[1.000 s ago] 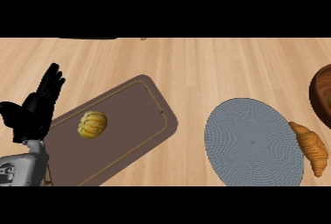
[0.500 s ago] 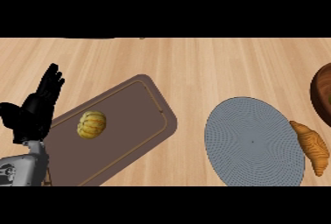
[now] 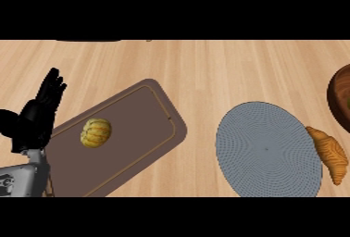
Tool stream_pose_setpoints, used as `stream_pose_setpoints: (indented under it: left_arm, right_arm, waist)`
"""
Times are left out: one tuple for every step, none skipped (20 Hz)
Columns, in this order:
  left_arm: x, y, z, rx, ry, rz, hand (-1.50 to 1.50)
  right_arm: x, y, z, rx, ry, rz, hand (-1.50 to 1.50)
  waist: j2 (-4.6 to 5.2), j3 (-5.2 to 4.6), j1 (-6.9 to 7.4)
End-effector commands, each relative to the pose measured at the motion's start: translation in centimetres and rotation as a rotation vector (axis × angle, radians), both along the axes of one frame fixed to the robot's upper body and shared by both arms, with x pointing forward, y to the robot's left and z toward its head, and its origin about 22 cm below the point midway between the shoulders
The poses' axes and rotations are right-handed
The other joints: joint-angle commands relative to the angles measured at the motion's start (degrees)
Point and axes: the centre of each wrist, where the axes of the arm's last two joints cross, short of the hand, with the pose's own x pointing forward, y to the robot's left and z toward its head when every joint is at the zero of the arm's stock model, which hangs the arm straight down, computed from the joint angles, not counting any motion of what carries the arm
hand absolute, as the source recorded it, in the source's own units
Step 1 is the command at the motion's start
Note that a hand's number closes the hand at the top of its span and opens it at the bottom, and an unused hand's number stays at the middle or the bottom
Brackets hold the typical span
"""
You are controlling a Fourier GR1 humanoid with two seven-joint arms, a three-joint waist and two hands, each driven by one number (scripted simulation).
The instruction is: Pick the lemon from the placemat and place it in the bowl
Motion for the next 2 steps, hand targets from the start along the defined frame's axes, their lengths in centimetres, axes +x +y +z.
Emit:
stream_pose_setpoints:
  left_arm:
    - [0.04,0.17,0.1,0.003,-0.005,0.005,0.0]
    - [0.1,-0.03,0.17,0.004,-0.006,0.0,0.0]
  right_arm:
    - [-0.63,-0.41,-0.31,0.149,-0.104,0.184,-1.5]
    - [-0.75,-0.59,0.43,0.146,-0.107,0.201,-1.5]
  waist:
    - [0.05,0.2,-0.21]
    - [-0.11,0.14,-0.44]
